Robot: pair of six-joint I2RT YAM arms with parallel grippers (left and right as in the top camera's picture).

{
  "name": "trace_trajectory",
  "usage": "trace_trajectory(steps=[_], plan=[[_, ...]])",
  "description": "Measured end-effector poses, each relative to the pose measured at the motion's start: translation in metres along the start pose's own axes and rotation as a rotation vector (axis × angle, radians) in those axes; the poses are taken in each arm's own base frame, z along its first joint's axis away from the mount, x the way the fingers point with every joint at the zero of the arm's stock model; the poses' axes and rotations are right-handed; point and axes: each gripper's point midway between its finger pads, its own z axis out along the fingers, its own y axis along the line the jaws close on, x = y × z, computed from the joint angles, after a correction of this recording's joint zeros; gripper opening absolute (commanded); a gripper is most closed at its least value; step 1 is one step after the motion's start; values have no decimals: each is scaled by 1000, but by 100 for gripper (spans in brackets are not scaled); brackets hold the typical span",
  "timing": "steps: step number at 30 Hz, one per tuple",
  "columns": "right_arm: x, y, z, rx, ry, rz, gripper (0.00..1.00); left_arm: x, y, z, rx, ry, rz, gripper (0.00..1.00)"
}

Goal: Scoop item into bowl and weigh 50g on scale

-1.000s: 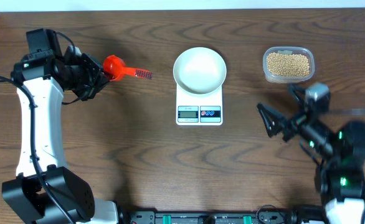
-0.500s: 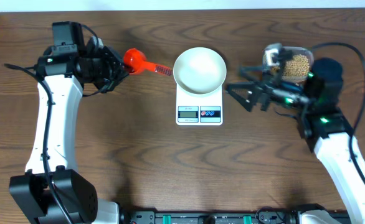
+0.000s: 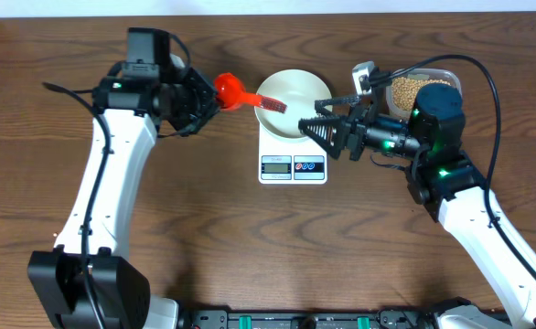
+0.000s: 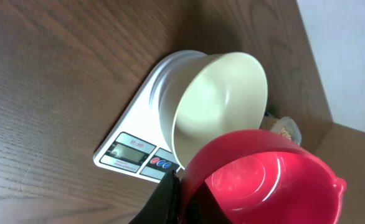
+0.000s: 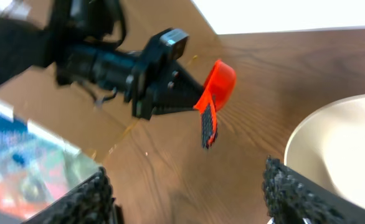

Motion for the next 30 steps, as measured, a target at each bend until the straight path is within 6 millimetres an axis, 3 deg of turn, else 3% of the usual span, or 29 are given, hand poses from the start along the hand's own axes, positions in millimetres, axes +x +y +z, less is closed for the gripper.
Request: trace_trajectory(steps=[7, 16, 30], plan=[[-5, -18, 5, 113, -56, 158, 55, 14, -12, 9, -12, -9, 20, 7], [15, -37, 26, 158, -23, 253, 43, 35, -22, 17, -17, 18, 50, 7], [17, -31, 32, 146, -18, 234, 31, 41, -19, 18, -35, 31, 56, 8]])
